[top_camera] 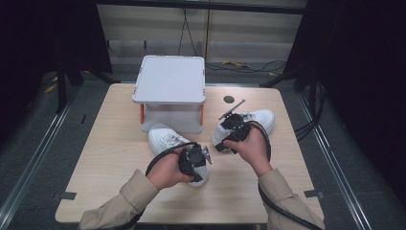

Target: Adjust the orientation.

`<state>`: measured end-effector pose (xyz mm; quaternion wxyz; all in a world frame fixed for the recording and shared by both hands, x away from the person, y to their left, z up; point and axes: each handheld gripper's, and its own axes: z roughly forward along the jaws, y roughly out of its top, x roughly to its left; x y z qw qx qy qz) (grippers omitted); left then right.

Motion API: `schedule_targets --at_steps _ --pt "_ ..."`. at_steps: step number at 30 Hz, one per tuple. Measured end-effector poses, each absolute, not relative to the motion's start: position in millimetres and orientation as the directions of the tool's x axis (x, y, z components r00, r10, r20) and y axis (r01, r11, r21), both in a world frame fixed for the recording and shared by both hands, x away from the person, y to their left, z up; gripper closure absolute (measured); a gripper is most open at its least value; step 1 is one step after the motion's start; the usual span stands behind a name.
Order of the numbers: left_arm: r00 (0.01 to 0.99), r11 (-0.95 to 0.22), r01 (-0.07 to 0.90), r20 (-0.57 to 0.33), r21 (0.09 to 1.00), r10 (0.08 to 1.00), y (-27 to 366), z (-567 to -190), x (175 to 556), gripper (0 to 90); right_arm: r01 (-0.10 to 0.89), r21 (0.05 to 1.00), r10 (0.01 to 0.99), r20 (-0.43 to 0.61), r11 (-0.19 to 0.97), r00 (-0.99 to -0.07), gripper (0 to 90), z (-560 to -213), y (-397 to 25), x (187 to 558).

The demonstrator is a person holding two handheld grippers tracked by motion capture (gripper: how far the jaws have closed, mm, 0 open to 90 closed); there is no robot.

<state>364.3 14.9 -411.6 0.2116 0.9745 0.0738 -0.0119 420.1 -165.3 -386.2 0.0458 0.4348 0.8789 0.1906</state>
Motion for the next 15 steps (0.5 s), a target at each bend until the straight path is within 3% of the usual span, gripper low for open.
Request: schedule_targets --at_steps 5,11,15 --pt "0.995 -0.899 0.091 -0.011 0.429 0.095 13.3 -388.5 376.2 75.7 0.749 0.376 0.784 0.088 0.545 -0.615 37.0 -384.8 -165.3 419.1" --pt "0.998 -0.922 0.021 0.042 0.386 0.04 9.6 -382.9 400.2 75.5 0.746 0.38 0.783 0.083 0.547 -0.616 37.2 -381.8 -167.9 420.3" --pt "0.996 -0.938 0.089 -0.037 0.335 0.082 10.4 -399.4 407.2 73.6 0.752 0.375 0.787 0.088 0.542 -0.611 37.4 -383.6 -170.7 422.6"
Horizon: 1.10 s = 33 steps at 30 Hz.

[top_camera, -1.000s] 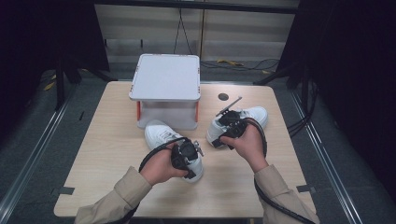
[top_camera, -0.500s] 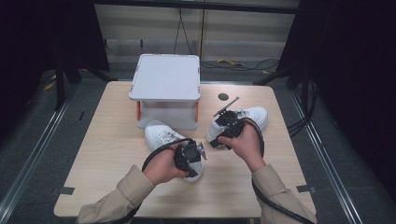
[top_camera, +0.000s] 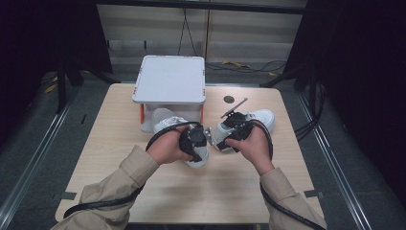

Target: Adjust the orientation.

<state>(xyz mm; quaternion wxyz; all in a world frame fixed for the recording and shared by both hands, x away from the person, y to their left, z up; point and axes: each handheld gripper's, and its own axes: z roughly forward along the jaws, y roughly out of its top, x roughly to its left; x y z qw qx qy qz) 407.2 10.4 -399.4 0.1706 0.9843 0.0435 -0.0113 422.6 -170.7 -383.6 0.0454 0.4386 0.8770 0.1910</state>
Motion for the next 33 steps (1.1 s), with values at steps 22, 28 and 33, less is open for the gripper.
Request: schedule_targets --at_steps 22,28,33 --pt "0.984 -0.928 0.174 -0.015 0.329 0.179 18.5 -420.9 384.0 74.1 0.749 0.373 0.778 0.103 0.547 -0.62 37.7 -388.5 -159.1 421.4" --pt "0.991 -0.941 0.117 0.019 0.317 0.129 24.7 -400.5 392.5 73.6 0.747 0.367 0.776 0.097 0.553 -0.623 37.8 -387.5 -159.5 422.6" --pt "0.992 -0.952 0.087 0.06 0.293 0.109 37.8 -394.3 418.6 73.3 0.741 0.374 0.772 0.096 0.558 -0.629 37.9 -383.3 -156.9 423.8"
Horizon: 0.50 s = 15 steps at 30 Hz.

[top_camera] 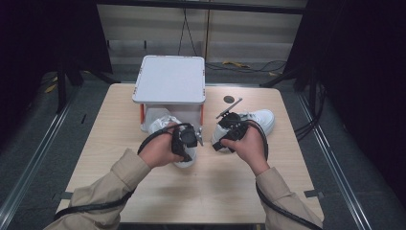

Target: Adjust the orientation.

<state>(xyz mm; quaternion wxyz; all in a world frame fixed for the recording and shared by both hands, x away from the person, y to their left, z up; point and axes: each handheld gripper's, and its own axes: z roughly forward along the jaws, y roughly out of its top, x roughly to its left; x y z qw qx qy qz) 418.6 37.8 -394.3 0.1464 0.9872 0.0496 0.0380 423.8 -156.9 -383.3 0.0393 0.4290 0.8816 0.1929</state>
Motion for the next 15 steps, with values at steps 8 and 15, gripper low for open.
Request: schedule_targets --at_steps 8,15 --pt "0.99 -0.96 0.133 0.006 0.248 0.138 74.8 -418.8 440.1 68.9 0.721 0.396 0.756 0.093 0.569 -0.648 38.4 -373.3 -142.3 436.1" --pt "0.953 -0.899 0.289 -0.005 0.33 0.304 105.0 -418.9 429.8 58.3 0.693 0.422 0.731 0.097 0.584 -0.676 40.9 -362.2 -118.9 446.3"
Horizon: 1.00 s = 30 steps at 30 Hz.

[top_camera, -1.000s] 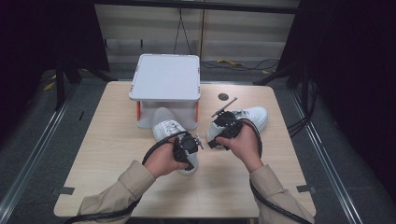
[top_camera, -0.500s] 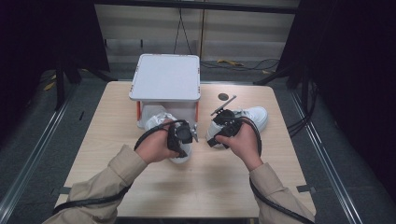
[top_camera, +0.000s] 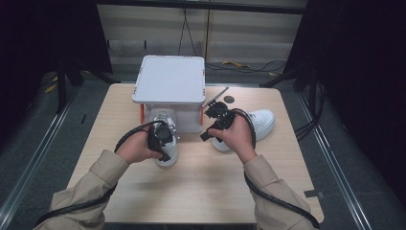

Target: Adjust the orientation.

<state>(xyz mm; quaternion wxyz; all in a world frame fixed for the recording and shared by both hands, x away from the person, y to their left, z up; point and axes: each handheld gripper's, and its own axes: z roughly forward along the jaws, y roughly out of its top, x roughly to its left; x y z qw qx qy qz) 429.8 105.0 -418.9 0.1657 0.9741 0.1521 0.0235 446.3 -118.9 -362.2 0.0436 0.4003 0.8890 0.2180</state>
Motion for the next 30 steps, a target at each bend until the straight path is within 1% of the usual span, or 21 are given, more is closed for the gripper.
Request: schedule_targets --at_steps 2,4,5,7,8,11,14,17,20,22,27,30 --pt "0.951 -0.894 0.287 0.007 0.344 0.308 108.5 -417.1 427.4 56.6 0.683 0.439 0.72 0.109 0.583 -0.685 49.4 -356.5 -111.6 448.2" --pt "0.95 -0.899 0.282 0.031 0.336 0.31 109.8 -413.9 423.2 55.4 0.68 0.45 0.717 0.116 0.579 -0.687 54.6 -351.9 -106.6 450.1" --pt "0.951 -0.902 0.271 0.05 0.336 0.304 109.9 -413.2 420.9 55.3 0.678 0.454 0.718 0.112 0.578 -0.687 63.3 -347.9 -104.1 451.5" --pt "0.948 -0.905 0.275 0.063 0.326 0.311 110.7 -412.8 418.5 55.2 0.666 0.472 0.72 0.091 0.578 -0.688 70.2 -342.1 -102.0 454.2" --pt "0.947 -0.905 0.278 0.068 0.322 0.314 111.3 -414.3 417.4 55.2 0.669 0.481 0.724 0.096 0.567 -0.683 77.7 -338.3 -100.9 455.3" --pt "0.949 -0.908 0.275 0.066 0.315 0.31 113.2 -417.8 415.8 56.2 0.671 0.502 0.727 0.115 0.546 -0.677 81.3 -330.1 -97.9 460.8" --pt "0.95 -0.912 0.266 0.078 0.313 0.303 114.2 -417.9 414.7 56.2 0.656 0.512 0.732 0.075 0.555 -0.677 82.3 -321.8 -91.3 466.1" --pt "0.948 -0.907 0.269 0.076 0.323 0.308 114.9 -417.2 414.7 56.2 0.649 0.523 0.737 0.056 0.553 -0.674 83.5 -315.0 -85.2 471.2" --pt "0.947 -0.899 0.278 0.062 0.338 0.316 116.1 -413.3 417.5 56.9 0.642 0.545 0.747 0.043 0.539 -0.663 81.7 -311.1 -80.3 479.7" --pt "0.95 -0.895 0.265 0.065 0.359 0.307 114.8 -408.9 418.8 58.8 0.635 0.563 0.748 0.045 0.528 -0.662 81.7 -310.6 -79.2 485.0" --pt "0.952 -0.897 0.245 0.085 0.368 0.295 110.7 -403.2 430.9 60.0 0.638 0.576 0.761 0.044 0.51 -0.648 89.8 -307.9 -77.6 495.0" --pt "0.943 -0.887 0.266 0.09 0.376 0.32 111.4 -405.1 442.0 60.3 0.637 0.589 0.768 0.043 0.497 -0.639 90.0 -306.5 -77.9 500.7"
